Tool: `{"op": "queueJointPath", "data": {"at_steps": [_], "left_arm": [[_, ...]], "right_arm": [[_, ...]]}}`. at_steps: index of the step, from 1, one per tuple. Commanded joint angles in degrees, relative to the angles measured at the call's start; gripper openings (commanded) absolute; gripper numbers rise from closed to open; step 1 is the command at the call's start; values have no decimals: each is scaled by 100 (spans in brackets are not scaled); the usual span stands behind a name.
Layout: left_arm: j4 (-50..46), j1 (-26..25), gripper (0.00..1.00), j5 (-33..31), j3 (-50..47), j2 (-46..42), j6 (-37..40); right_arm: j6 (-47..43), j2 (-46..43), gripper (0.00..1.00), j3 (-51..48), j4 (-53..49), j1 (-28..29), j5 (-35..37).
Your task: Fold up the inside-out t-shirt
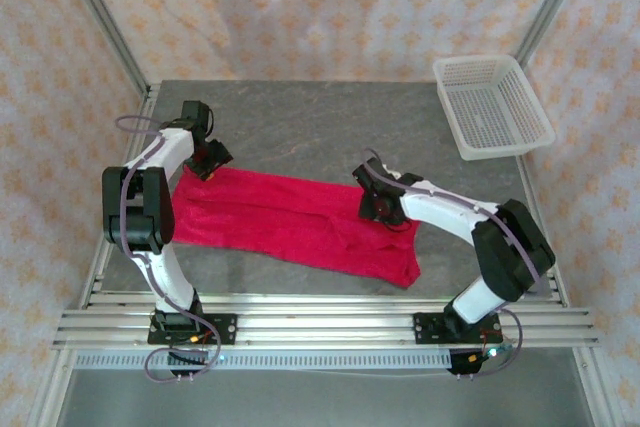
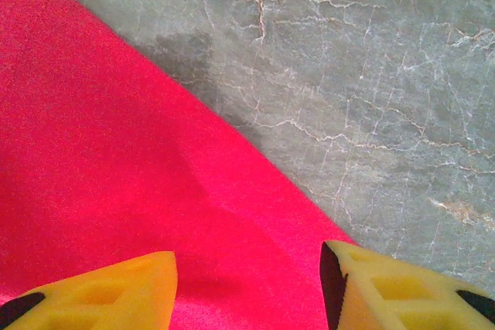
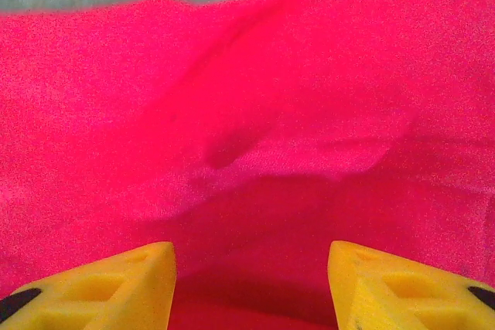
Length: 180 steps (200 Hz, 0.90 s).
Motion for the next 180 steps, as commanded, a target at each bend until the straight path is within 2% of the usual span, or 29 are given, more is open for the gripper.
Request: {"op": "queueJointPath", "data": {"at_steps": [1,47,89,121,137,156,180], "left_arm": [[-222,34,53,-222,90,32,70],[-228,34,53,-231,121,68,58],[-327,34,53,-216,207,38,80],[-415,34,53,-187,176,-262,80],[-426,18,53,-133,95,-512,54],[-310,-30,53,51,-149,-823,-28],[104,-89,53,523,-747,-1036,-213]], "right_arm": [[-13,-221,55,-245,-250,200,-84],[539,-713,56,-733,-406,645,-239],[927,-1210,56,-1062,-552,755,-369],[856,-1742,57,-482,-1201,759,160],[749,-1902,59,-102,-1181,750,467],[584,-1799,63,63,-763,616,632],[471,-994,63,154,-156,368,214]]}}
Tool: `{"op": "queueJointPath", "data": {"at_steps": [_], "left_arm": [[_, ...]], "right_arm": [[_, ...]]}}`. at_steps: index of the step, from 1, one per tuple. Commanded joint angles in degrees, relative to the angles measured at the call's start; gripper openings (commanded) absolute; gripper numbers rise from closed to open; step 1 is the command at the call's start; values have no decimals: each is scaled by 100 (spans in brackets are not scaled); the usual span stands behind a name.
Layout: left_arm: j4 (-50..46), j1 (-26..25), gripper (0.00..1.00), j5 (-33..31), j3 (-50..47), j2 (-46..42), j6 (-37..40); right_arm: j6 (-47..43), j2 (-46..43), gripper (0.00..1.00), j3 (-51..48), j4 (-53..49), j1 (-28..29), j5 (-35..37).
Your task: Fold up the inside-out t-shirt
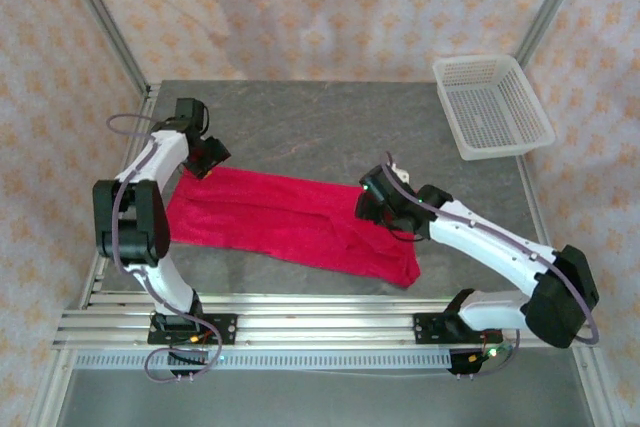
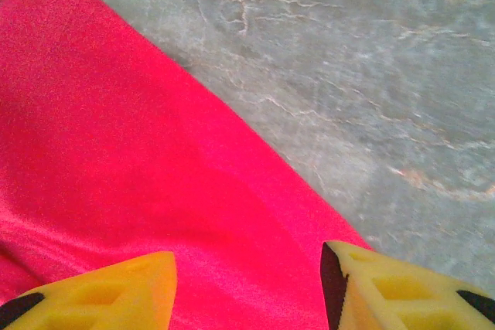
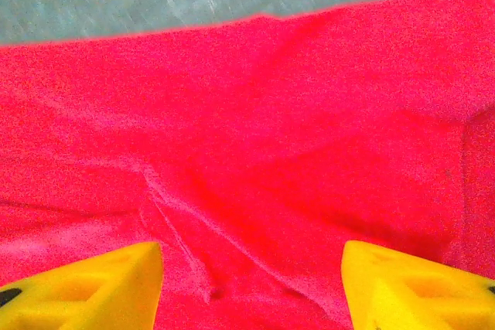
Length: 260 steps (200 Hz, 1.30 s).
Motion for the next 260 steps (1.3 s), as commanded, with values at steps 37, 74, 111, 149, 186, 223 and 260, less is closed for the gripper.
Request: {"op": "queueJointPath", "data": {"at_steps": [37,74,111,149,186,223,260], "left_arm": [[499,-93,54,280,-967,-30,-132],[633,-89,54,21,-779,704,-68],[786,-167,54,58,-502,1248,-223],[393,-253,54,-19,-4,1251,-45],[-232,-252,55,-681,169,395,260],[-173,-176,56,-657,-138,55,288],[78,-11,56,-116,-355,252,198]], "right_arm": [[-9,1950,63,204,963,-465,-139],[246,2561,63,81,1160,-920,-26],[-293,3360,64,740,1068,-1637,243],[-1104,4112,64,2137,643,-2050,159],[-1703,3635,67,2639,-69,-2065,231],[-1889,2967,83,2032,-142,-2508,360],[-1973,3037,86,1728,-70,-3101,-19]]}}
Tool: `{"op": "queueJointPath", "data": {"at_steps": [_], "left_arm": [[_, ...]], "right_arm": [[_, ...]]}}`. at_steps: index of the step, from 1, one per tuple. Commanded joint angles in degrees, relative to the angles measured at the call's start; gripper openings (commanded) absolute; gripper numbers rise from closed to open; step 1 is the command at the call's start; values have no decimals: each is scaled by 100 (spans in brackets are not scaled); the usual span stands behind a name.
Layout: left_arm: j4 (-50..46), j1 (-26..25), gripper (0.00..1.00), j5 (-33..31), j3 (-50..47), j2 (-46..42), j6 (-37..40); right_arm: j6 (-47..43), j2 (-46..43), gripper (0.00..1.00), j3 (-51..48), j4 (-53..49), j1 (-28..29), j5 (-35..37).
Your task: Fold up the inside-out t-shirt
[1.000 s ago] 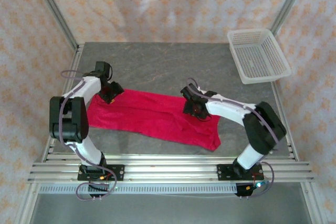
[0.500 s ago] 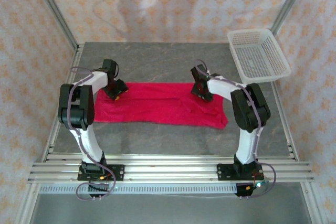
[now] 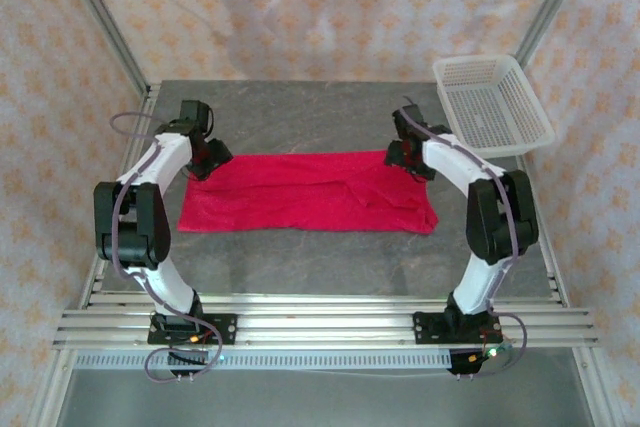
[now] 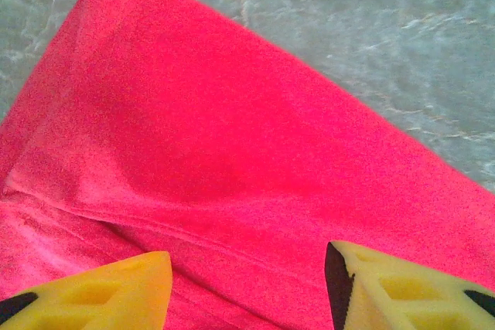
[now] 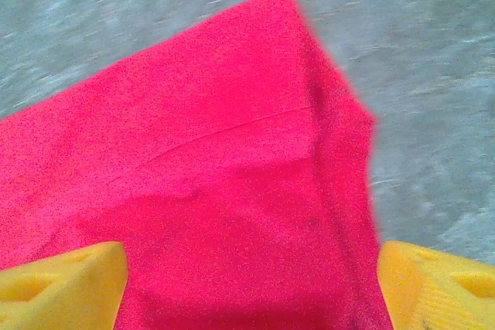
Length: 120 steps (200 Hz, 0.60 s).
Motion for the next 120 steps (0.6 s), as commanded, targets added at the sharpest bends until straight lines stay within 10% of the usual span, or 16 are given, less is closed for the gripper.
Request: {"op": "queueJointPath", "data": {"at_steps": [1,65,120], "left_arm": [[-5,90,56,189,-254,157,16],[-32,159,56,168,-308,50,50],[-76,168,56,166,-311,6,63]], "right_arm": [[-186,92,86,-241,-234,-299,-72],[-212,470,87,-521,-34,-395,-345],[-113,662,52,-720,184,-395,-632]]}}
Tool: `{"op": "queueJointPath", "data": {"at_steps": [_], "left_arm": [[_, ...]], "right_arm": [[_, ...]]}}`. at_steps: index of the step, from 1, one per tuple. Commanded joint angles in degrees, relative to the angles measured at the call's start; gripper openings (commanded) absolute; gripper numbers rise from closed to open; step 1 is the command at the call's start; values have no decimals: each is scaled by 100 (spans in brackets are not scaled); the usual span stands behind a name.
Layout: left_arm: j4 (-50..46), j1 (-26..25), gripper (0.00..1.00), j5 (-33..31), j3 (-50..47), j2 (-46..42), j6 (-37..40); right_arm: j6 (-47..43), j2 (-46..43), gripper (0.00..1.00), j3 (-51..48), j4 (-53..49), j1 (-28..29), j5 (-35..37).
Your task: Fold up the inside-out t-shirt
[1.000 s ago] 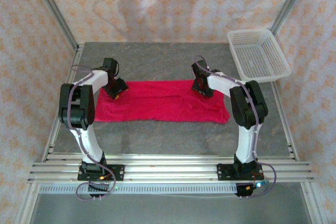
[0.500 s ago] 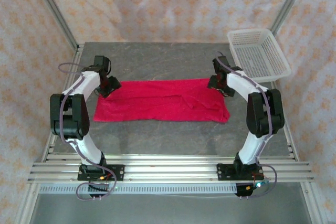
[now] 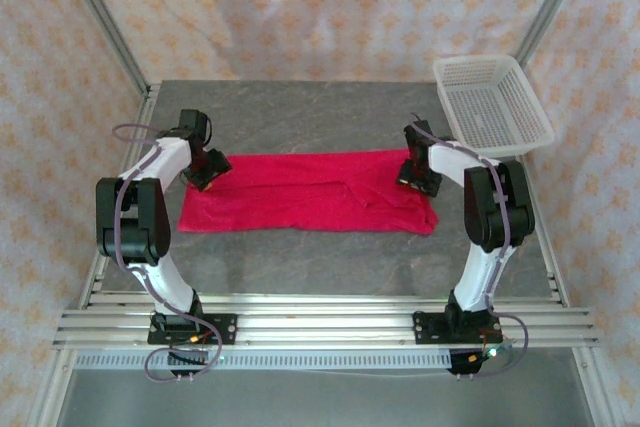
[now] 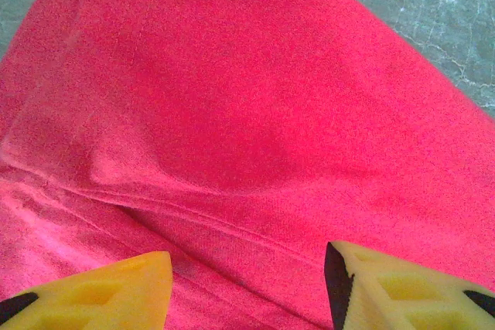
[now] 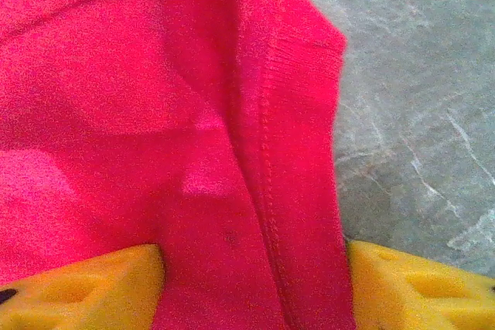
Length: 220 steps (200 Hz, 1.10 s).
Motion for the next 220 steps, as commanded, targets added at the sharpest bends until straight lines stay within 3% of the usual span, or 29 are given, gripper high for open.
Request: {"op": "queueJointPath", "data": {"at_steps": [1,59,90,134,185,220], "left_arm": [[-75,49,56,-38,-38,-117,63],[166,36,56,144,-446,-281,-40],[351,15,56,284,-614,-310,-130],[350,-198,55,592,-170,-343,-281],[358,47,55,925,-95,-636,-365],[394,455,55,1208,-170,-851,-401]], "right_arm": [[1,148,51,-186,-27,0,-77],[-78,93,12,-272,-117,-1,-123],[-110,-162,0,-387,-230,-33,168],[-200,-1236,0,-551,-459,-82,817],[-202,-2547,0,-377,-893,-36,301],[76,-2917,0,63,-1197,570,267]]}}
